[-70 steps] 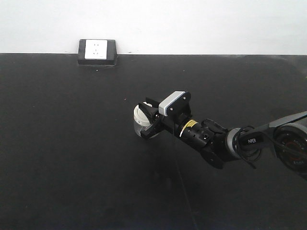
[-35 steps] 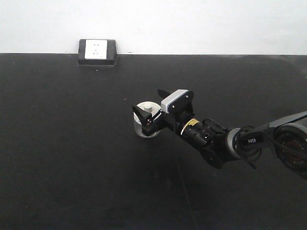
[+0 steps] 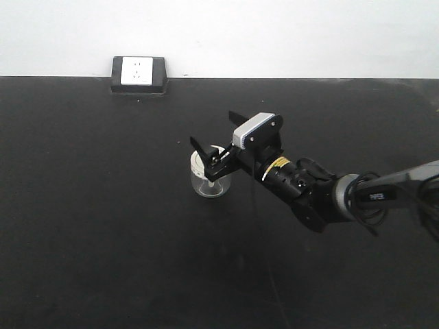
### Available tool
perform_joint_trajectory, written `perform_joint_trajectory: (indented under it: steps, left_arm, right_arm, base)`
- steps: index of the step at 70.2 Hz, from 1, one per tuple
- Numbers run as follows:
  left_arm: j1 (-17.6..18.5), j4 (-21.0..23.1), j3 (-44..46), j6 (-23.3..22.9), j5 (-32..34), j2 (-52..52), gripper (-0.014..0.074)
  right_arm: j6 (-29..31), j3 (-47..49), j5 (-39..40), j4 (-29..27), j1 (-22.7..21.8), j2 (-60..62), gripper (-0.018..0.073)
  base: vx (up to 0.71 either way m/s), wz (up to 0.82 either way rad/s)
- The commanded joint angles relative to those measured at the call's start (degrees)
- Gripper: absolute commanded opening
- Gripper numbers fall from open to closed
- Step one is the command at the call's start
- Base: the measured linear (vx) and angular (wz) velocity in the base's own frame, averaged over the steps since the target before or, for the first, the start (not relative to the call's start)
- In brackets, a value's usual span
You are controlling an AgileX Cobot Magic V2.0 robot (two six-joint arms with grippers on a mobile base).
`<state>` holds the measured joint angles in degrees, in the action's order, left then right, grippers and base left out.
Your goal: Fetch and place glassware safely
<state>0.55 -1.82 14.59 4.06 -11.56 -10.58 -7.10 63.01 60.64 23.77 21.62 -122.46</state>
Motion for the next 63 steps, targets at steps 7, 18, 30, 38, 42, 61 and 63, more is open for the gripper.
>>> perform_joint_trajectory:
  steps: [7, 18, 30, 38, 42, 61, 63]
  left_arm:
    - [0.3, 0.4, 1.5, -0.4, 4.0, -0.6, -0.0007]
    - [0.3, 0.4, 1.5, -0.4, 4.0, -0.6, -0.0007]
    - [0.3, 0.4, 1.5, -0.4, 4.0, -0.6, -0.0007]
    - [0.3, 0.4, 1.5, -0.4, 4.0, -0.6, -0.0007]
    - [0.3, 0.4, 1.5, -0.4, 4.0, -0.6, -0.0007]
    - [0.3, 0.4, 1.5, -0.4, 4.0, -0.6, -0.0007]
    - [0.3, 0.4, 1.5, -0.4, 4.0, -0.6, -0.0007]
  right_arm:
    - [0.6, -4.0, -0.4, -1.0, -0.2, 12.5, 0.0575]
    - [0.4, -10.8, -9.4, -2.1, -0.2, 23.4, 0.0505]
    - [0.1, -17.8, -21.0, -8.3, -0.2, 36.3, 0.04]
    - [0.3, -22.0, -29.7, -12.9, -0.2, 45.8, 0.0283]
    - [0.7, -23.7, -33.7, -14.8, -0.2, 49.9, 0.0203]
    - [1.9, -29.1, -46.7, -17.7, -0.2, 68.4, -0.0009]
    - [1.9, -29.4, -48.0, -17.7, -0.2, 69.7, -0.0008]
  base:
    - [0.0, 0.0]
    - [0.0, 0.0]
    - [0.0, 0.0]
    - [0.0, 0.0]
    - [0.0, 0.0]
    - [0.0, 0.0]
    - [0.0, 0.0]
